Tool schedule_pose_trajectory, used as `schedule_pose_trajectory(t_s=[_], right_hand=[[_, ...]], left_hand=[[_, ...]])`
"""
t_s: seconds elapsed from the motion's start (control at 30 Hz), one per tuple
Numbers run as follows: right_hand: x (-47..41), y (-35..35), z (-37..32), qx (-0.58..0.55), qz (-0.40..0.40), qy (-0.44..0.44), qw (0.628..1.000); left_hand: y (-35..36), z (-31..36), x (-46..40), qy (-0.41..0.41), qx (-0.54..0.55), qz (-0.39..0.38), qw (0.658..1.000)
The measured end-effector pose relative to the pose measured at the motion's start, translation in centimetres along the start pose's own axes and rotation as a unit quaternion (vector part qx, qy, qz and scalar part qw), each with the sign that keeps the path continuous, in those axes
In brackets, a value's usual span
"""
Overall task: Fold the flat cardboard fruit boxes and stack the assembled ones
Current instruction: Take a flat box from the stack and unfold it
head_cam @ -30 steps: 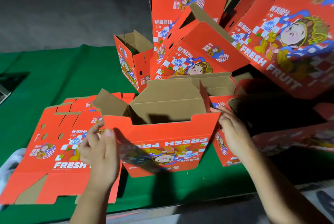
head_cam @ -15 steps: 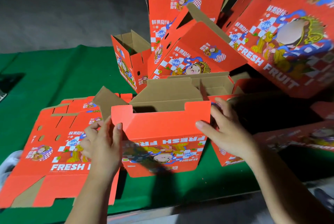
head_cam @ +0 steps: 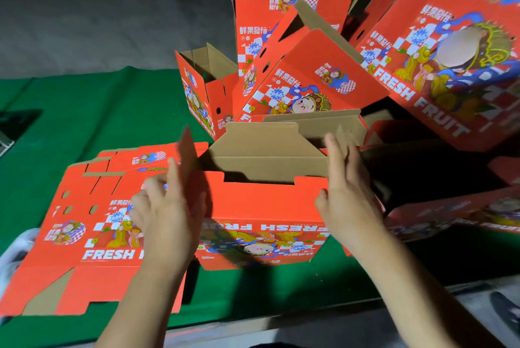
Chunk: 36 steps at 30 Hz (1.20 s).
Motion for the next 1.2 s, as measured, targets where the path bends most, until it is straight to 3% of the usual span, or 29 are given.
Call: schedule_pose_trajectory(t_s=[0.1, 0.17, 0.3, 0.43, 0.5, 0.57, 0.7, 0.77, 0.83, 0.9, 0.97, 1.1, 1.2], right_hand=[[0.9, 2.2, -2.5, -0.031, -0.073, -0.055, 0.995], [1.5, 2.7, -2.9, -0.017, -0.061, -0.075, 0.995], [1.9, 2.6, -2.6, -0.022, -0.044, -0.107, 0.993], [1.3, 2.9, -2.5, 0.009, -0.092, -0.181, 0.979], [-0.5, 2.5, -1.3, -0.074, -0.102, -0.125, 0.984], [-2.5, 2.3, -0.1, -0.177, -0.069, -0.028, 0.981], [-3.9, 3.9, 0.6, -0.145, -0.03, 0.063, 0.987], [-4.1, 4.2, 1.1, -0.231, -0.025, 0.098, 0.968], [-4.0, 4.6, 1.3, -0.291, -0.045, 0.104, 0.95], [-3.8, 4.6, 0.9, -0.231, -0.087, 0.085, 0.965], [-4.0, 4.6, 0.4, -0.117, -0.138, 0.054, 0.982], [-4.5, 4.7, -0.3, 0.061, -0.181, 0.063, 0.98], [-4.5, 5.1, -0.7, 0.116, -0.174, 0.077, 0.975]], left_hand=[[0.6, 1.2, -0.4, 0.097, 0.107, -0.072, 0.987], [0.7, 1.6, -0.8, 0.16, 0.119, -0.116, 0.973], [2.1, 2.3, -1.8, 0.237, 0.023, -0.187, 0.953], [4.9, 4.1, -4.3, 0.203, -0.093, -0.204, 0.953], [6.2, 5.0, -4.7, 0.194, -0.129, -0.208, 0.95], [6.2, 5.0, -5.1, 0.153, -0.05, -0.184, 0.97], [4.3, 3.1, -6.0, 0.063, 0.014, -0.062, 0.996], [4.4, 2.5, -6.2, 0.044, 0.08, -0.072, 0.993], [5.2, 2.6, -6.3, 0.079, 0.119, -0.129, 0.981], [5.9, 2.7, -6.3, 0.117, 0.107, -0.166, 0.973], [6.6, 2.6, -6.5, 0.095, 0.099, -0.207, 0.969], [7.3, 3.4, -5.3, 0.083, -0.148, -0.214, 0.962], [7.3, 3.7, -5.1, 0.096, -0.15, -0.205, 0.963]])
Point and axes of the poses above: each hand's wrist, its own x-axis away from the middle knuckle, its own y-axis out of the palm, z = x × y, the point moved 7 cm from there along -x, towards the middle knuckle, and after that the axes turned 1 degree about -y, right-handed, at the moved point
